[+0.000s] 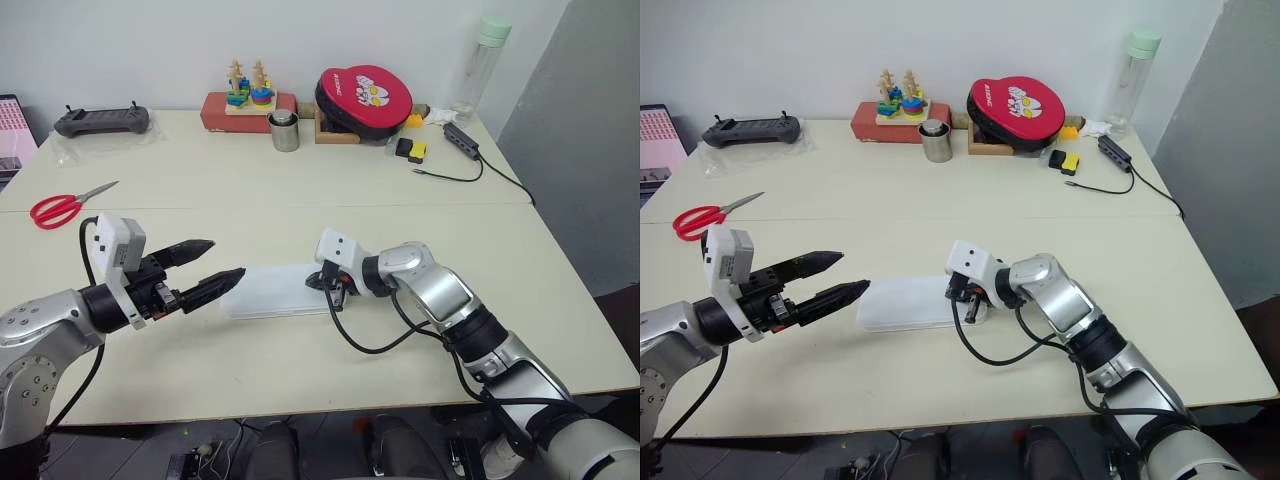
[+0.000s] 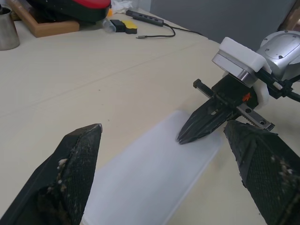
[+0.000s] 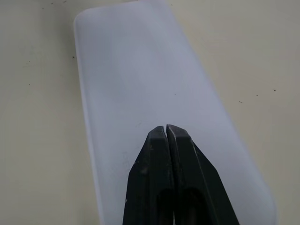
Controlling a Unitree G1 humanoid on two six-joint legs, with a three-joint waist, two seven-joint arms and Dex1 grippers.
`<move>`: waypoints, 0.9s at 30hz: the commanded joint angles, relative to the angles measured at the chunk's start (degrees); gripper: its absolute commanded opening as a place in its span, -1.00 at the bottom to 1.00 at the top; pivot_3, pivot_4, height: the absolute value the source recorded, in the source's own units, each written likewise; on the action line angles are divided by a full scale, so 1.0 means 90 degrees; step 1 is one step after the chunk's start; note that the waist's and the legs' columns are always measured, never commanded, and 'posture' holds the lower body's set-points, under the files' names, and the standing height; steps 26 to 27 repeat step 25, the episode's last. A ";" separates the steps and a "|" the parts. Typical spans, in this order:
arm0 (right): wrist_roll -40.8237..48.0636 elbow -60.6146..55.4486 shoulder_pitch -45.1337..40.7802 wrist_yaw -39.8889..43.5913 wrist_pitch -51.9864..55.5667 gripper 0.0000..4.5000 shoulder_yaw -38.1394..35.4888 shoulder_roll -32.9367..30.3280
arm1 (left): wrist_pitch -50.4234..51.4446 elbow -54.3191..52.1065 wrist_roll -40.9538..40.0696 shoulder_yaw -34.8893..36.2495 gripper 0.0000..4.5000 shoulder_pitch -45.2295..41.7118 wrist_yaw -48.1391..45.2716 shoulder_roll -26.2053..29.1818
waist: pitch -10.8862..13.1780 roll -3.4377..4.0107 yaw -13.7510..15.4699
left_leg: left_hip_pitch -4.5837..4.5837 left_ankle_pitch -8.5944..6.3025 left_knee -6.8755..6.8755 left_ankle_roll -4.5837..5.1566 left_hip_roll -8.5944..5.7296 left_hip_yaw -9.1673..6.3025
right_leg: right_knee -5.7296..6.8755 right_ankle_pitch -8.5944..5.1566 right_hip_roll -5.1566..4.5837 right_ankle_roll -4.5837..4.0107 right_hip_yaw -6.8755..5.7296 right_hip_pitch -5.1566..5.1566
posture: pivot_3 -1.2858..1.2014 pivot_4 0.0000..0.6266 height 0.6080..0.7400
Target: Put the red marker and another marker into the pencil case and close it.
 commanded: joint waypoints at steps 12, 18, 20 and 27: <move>0.1815 -0.1511 0.0835 -0.0498 0.1257 -0.19 -0.2904 -0.0962 | -0.1134 0.2580 0.2060 -0.0724 1.00 -0.1412 0.0935 -0.0130 | 0.0003 0.0004 0.0117 | -0.0025 0.0000 -0.0003 -0.0001 -0.0002 0.0003 | -0.0007 0.0004 0.0001 -0.0008 0.0000 -0.0015 | 0.03 -0.52 1.00; 0.2029 -0.1495 0.1115 -0.0464 0.1149 0.45 -0.3264 -0.1456 | -0.1542 0.3390 0.2358 -0.0549 1.00 -0.1504 0.0605 0.0141 | 0.0004 0.0005 0.0079 | -0.0026 0.0000 -0.0009 0.0000 -0.0002 0.0006 | -0.0006 0.0000 0.0000 -0.0010 0.0001 -0.0019 | 0.03 -0.52 1.00; 0.2083 -0.1520 0.1137 -0.0471 0.1117 0.63 -0.3263 -0.1537 | -0.1586 0.3448 0.2378 -0.0546 1.00 -0.1503 0.0518 0.0163 | 0.0004 0.0006 0.0079 | -0.0027 0.0000 -0.0009 0.0000 -0.0002 0.0007 | -0.0007 -0.0002 -0.0001 -0.0005 0.0002 -0.0019 | 0.03 -0.52 1.00; 0.2125 -0.1366 0.1077 -0.0495 0.0999 0.98 -0.3363 -0.1687 | -0.1777 0.3553 0.2507 -0.0543 1.00 -0.1485 0.0280 0.0256 | 0.0004 0.0006 0.0080 | -0.0026 0.0000 -0.0007 0.0000 -0.0002 0.0006 | -0.0003 -0.0001 -0.0001 -0.0003 0.0001 -0.0019 | 0.03 -0.52 1.00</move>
